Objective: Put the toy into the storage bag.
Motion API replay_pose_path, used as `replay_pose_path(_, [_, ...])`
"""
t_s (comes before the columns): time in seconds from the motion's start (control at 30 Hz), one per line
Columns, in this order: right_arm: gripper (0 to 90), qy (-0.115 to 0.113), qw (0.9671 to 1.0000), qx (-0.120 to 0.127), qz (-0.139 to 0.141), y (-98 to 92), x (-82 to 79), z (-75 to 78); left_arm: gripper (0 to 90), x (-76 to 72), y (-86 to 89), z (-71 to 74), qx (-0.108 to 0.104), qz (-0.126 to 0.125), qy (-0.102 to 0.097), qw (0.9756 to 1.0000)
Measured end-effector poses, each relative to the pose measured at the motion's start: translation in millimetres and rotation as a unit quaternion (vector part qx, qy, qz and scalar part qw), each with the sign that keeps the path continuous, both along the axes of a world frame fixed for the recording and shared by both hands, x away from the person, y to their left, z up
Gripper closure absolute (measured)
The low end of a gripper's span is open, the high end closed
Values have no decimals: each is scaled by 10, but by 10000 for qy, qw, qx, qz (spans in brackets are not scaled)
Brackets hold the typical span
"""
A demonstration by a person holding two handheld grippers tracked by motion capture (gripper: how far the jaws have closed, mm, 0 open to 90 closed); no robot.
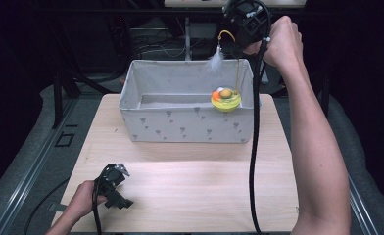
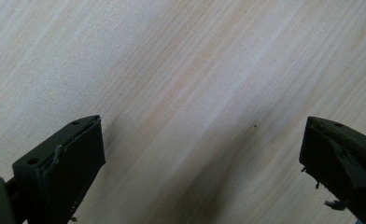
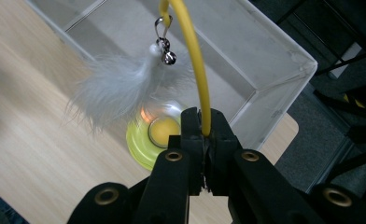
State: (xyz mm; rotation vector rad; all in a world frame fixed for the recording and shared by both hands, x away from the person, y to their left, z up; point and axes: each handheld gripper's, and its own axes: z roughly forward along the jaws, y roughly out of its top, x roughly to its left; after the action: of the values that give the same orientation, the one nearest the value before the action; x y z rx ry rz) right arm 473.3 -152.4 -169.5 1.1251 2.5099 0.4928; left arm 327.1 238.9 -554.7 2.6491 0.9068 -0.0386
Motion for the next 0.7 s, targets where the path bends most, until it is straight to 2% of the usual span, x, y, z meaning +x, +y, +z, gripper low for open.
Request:
replay_pose_path(0.37, [882, -131, 9992, 188, -326, -101, 250, -26, 2, 0, 3, 7, 3, -16, -7, 10000])
replay_pose_path(0.7, [882, -174, 9982, 285, -500, -134, 449, -233, 2, -6, 8, 11, 12, -21, -4, 10000])
